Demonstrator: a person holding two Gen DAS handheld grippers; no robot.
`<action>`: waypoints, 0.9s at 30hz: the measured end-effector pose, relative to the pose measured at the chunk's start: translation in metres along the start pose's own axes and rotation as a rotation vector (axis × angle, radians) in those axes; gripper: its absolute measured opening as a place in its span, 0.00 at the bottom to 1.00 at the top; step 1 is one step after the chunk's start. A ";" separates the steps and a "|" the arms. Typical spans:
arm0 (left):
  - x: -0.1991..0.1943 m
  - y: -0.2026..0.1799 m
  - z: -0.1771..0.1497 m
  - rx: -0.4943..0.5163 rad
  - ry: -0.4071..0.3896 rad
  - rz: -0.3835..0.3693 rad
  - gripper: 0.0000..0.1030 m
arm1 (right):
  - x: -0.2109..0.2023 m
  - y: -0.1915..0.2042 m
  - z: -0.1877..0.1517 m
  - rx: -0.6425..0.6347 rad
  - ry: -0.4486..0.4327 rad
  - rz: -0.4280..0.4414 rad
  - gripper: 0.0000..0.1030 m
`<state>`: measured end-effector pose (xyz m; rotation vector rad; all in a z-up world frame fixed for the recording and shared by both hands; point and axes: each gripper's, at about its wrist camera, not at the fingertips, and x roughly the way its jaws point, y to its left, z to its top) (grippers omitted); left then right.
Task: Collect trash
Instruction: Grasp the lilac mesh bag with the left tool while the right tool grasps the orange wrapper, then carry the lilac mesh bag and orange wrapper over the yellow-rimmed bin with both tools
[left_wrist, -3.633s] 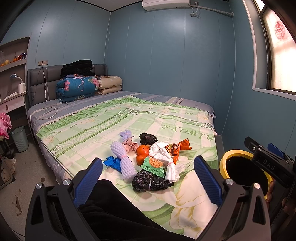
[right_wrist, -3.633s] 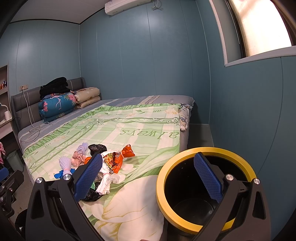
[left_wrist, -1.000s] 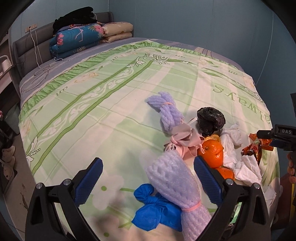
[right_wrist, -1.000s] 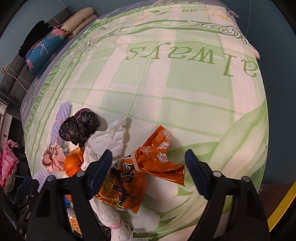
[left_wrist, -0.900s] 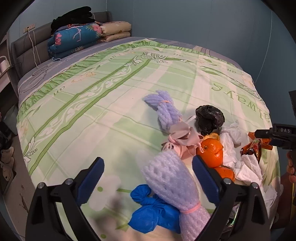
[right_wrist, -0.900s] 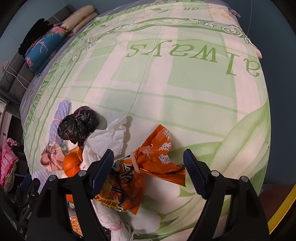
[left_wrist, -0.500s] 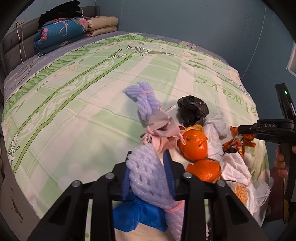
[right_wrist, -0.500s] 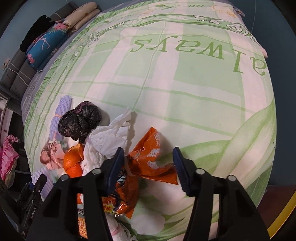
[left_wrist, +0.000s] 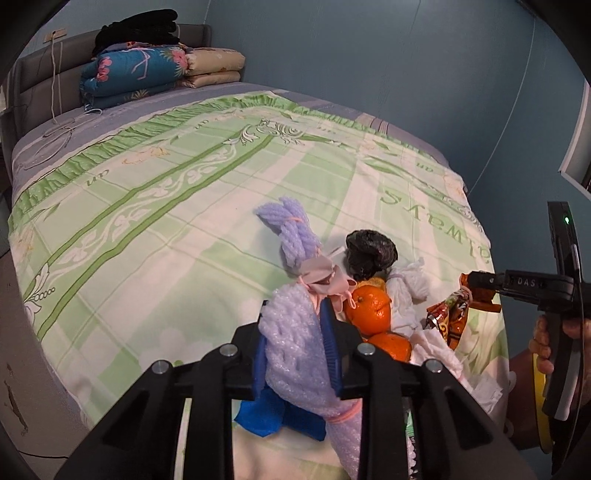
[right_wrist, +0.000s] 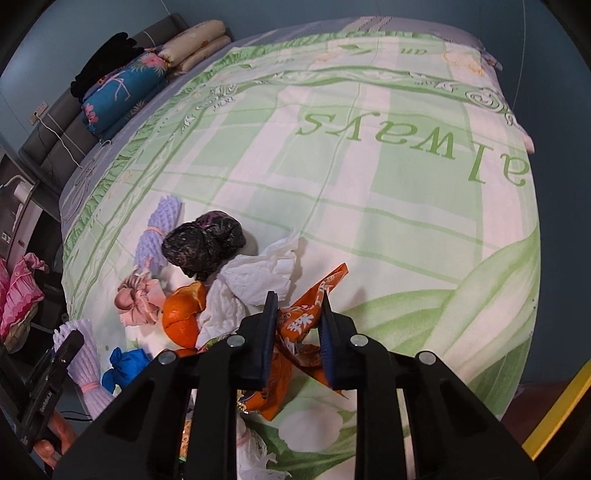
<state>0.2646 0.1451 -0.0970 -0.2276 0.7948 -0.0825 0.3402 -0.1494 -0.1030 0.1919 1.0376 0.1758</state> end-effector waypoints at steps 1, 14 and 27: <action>-0.004 0.001 0.001 -0.005 -0.008 0.002 0.24 | -0.004 0.001 -0.001 -0.005 -0.009 -0.002 0.20; -0.055 -0.007 0.003 -0.011 -0.095 0.020 0.24 | -0.075 -0.004 -0.008 -0.001 -0.145 0.037 0.20; -0.094 -0.043 -0.005 0.024 -0.146 -0.004 0.24 | -0.164 -0.026 -0.046 0.004 -0.281 0.082 0.20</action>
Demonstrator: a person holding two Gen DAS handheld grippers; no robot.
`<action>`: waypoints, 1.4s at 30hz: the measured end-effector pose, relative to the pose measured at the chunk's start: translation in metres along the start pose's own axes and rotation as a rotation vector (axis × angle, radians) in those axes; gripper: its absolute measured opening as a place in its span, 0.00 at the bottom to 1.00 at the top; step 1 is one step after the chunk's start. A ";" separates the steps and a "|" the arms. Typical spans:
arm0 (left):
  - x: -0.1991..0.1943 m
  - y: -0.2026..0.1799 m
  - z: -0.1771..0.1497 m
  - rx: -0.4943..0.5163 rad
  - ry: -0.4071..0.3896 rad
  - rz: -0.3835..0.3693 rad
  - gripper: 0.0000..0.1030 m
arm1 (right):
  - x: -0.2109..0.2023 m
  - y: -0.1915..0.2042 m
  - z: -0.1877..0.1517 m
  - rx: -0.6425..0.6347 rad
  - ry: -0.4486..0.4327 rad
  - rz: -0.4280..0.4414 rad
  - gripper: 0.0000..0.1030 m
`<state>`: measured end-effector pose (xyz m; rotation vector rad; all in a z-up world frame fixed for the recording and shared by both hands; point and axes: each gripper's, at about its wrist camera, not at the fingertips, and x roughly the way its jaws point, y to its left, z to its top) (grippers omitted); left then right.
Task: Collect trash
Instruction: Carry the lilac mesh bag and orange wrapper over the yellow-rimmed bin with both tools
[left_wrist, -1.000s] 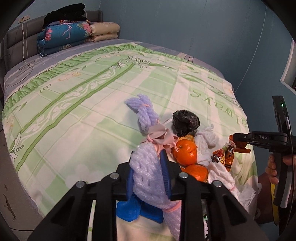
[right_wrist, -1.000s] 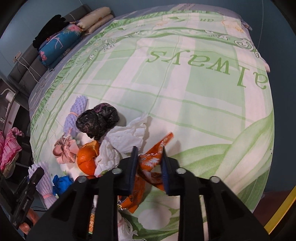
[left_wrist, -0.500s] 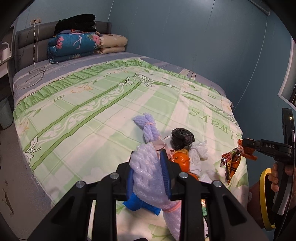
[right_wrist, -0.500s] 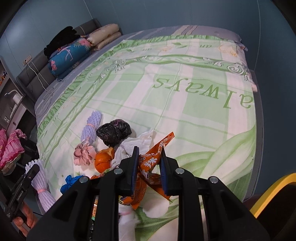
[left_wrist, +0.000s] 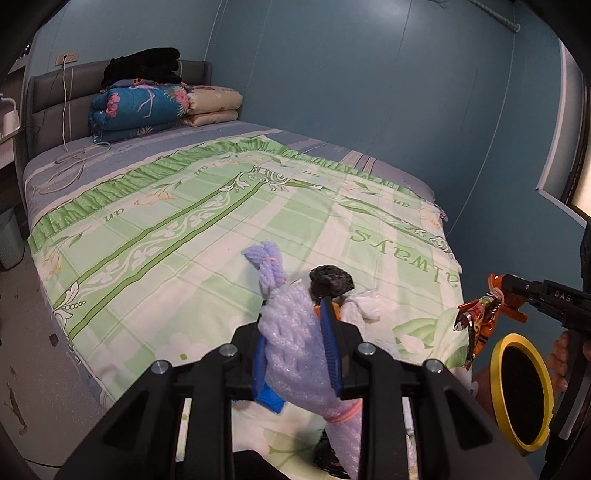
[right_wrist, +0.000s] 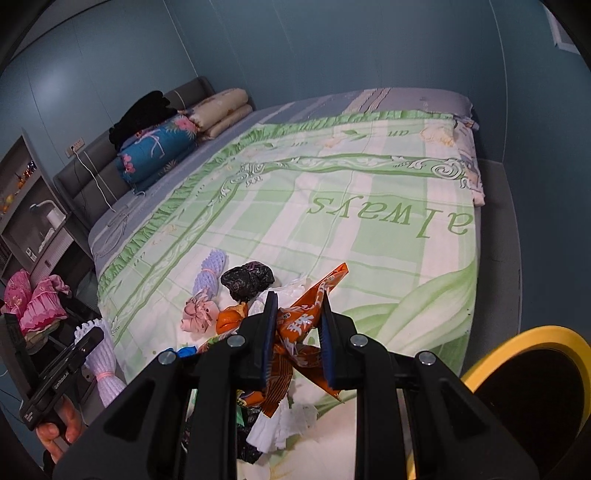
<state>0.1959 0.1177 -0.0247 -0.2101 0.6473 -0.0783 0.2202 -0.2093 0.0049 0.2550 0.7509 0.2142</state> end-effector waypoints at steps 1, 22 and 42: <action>-0.003 -0.004 0.000 0.005 -0.004 -0.001 0.24 | -0.005 -0.001 -0.001 0.003 -0.005 0.003 0.20; -0.035 -0.102 0.006 0.119 -0.018 -0.077 0.24 | -0.124 -0.063 -0.021 0.090 -0.181 0.001 0.20; -0.031 -0.212 -0.007 0.260 0.010 -0.218 0.24 | -0.186 -0.129 -0.036 0.219 -0.310 -0.095 0.20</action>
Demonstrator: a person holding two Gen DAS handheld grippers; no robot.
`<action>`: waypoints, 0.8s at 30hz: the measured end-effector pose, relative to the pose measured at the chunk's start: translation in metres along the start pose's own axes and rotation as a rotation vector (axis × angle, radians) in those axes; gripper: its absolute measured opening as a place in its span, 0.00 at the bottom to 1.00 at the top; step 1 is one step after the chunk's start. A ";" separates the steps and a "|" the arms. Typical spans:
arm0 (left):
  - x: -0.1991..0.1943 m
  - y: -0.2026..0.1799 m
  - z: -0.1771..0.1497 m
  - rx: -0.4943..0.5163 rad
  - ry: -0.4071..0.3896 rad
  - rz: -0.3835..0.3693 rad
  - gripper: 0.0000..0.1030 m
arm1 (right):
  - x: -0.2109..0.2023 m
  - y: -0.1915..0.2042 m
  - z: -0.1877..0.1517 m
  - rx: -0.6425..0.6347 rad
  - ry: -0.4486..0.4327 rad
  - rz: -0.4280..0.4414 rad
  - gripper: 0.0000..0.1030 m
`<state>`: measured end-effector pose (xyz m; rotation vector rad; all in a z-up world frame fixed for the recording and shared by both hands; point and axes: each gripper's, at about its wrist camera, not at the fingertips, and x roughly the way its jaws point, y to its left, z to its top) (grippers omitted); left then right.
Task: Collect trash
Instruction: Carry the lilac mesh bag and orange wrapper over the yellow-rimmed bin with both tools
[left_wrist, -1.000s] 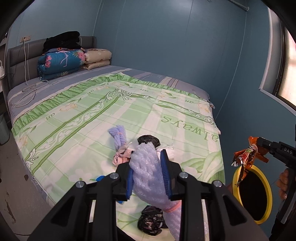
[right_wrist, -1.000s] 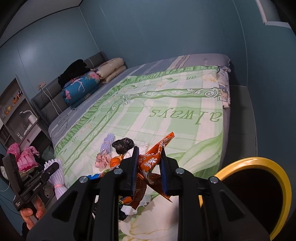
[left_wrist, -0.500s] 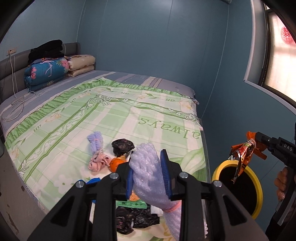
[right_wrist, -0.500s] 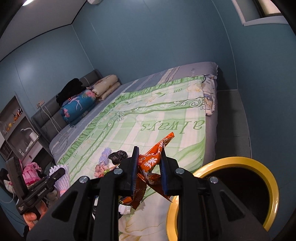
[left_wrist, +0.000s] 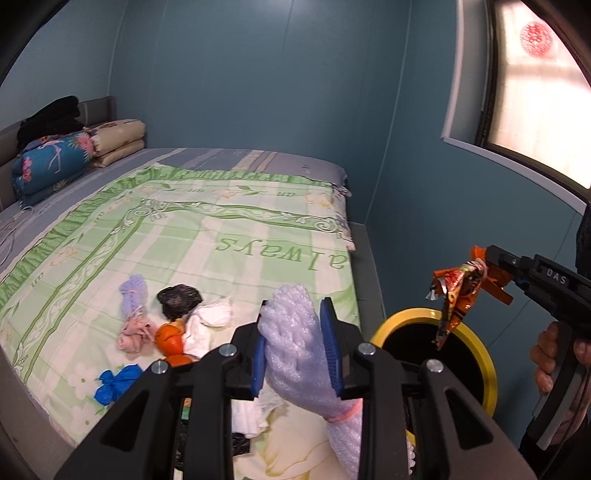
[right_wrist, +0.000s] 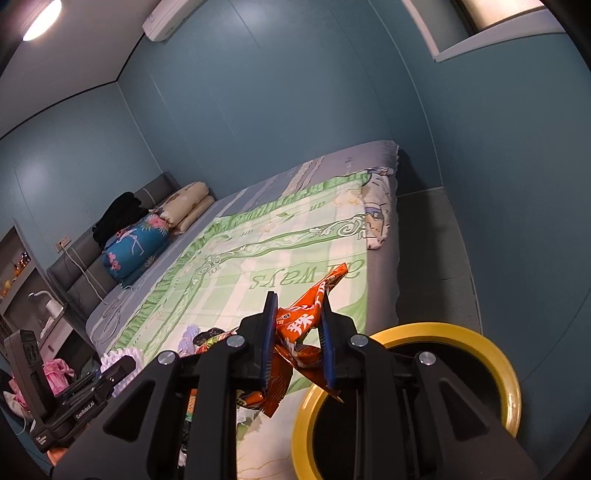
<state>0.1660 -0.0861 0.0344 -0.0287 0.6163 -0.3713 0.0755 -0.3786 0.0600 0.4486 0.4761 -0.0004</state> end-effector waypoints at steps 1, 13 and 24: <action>0.002 -0.006 0.000 0.012 0.002 -0.007 0.24 | -0.001 -0.003 0.001 0.005 -0.006 -0.008 0.20; 0.033 -0.048 -0.010 0.030 0.052 -0.110 0.25 | -0.005 -0.040 -0.001 0.046 -0.028 -0.111 0.20; 0.063 -0.086 -0.024 0.069 0.096 -0.164 0.25 | 0.009 -0.061 -0.009 0.063 -0.012 -0.186 0.21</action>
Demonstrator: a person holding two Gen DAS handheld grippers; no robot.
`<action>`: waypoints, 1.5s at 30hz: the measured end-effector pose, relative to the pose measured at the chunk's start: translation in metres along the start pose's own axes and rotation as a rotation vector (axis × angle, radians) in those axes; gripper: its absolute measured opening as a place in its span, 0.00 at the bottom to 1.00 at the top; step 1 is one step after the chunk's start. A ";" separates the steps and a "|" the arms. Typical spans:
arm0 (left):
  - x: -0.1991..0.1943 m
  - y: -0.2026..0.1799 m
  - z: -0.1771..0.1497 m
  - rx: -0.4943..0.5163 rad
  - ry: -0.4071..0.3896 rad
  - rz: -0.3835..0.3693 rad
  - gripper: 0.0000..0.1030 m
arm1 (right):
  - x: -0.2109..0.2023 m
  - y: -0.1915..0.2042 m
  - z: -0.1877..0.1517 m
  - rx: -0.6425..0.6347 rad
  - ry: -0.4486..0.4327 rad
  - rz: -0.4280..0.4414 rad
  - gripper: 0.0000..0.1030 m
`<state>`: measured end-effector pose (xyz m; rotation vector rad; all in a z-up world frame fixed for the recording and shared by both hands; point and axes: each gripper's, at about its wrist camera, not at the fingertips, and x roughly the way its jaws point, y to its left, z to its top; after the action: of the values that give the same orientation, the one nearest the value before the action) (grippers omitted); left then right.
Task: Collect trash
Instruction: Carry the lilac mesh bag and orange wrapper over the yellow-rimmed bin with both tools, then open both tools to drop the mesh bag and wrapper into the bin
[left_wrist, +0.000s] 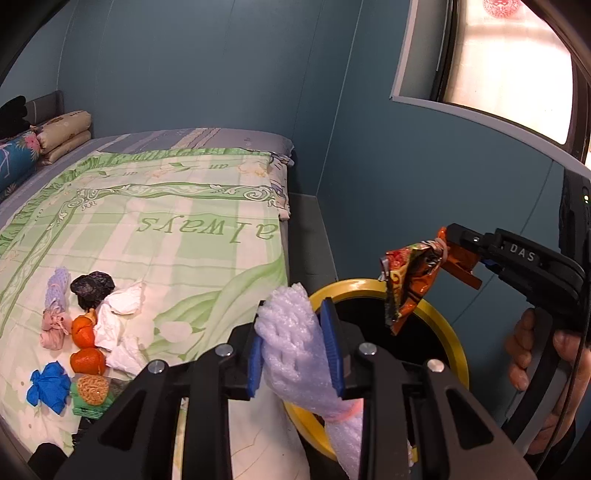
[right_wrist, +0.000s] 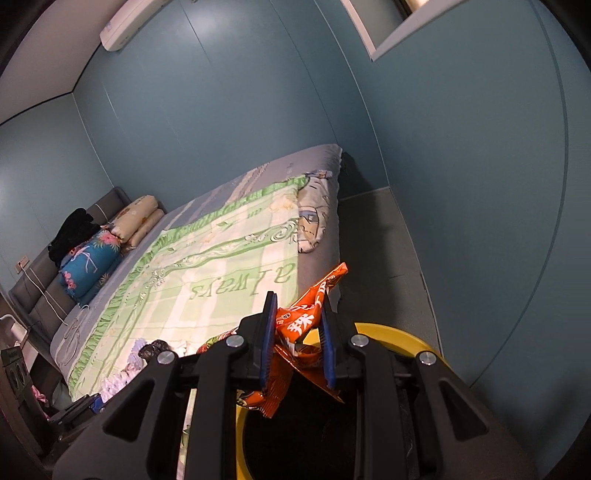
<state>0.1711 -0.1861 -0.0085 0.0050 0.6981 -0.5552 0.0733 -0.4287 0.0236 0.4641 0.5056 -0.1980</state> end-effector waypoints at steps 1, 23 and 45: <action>0.003 -0.003 -0.001 0.006 0.003 -0.005 0.25 | 0.002 -0.001 0.000 0.001 0.002 -0.004 0.21; 0.010 -0.010 -0.012 0.003 -0.008 0.050 0.74 | 0.009 -0.014 -0.009 0.062 -0.004 -0.044 0.46; -0.055 0.077 0.002 -0.099 -0.162 0.248 0.92 | -0.023 0.037 -0.008 -0.047 -0.122 0.162 0.84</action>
<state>0.1753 -0.0941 0.0132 -0.0449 0.5566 -0.2791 0.0608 -0.3908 0.0434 0.4421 0.3509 -0.0585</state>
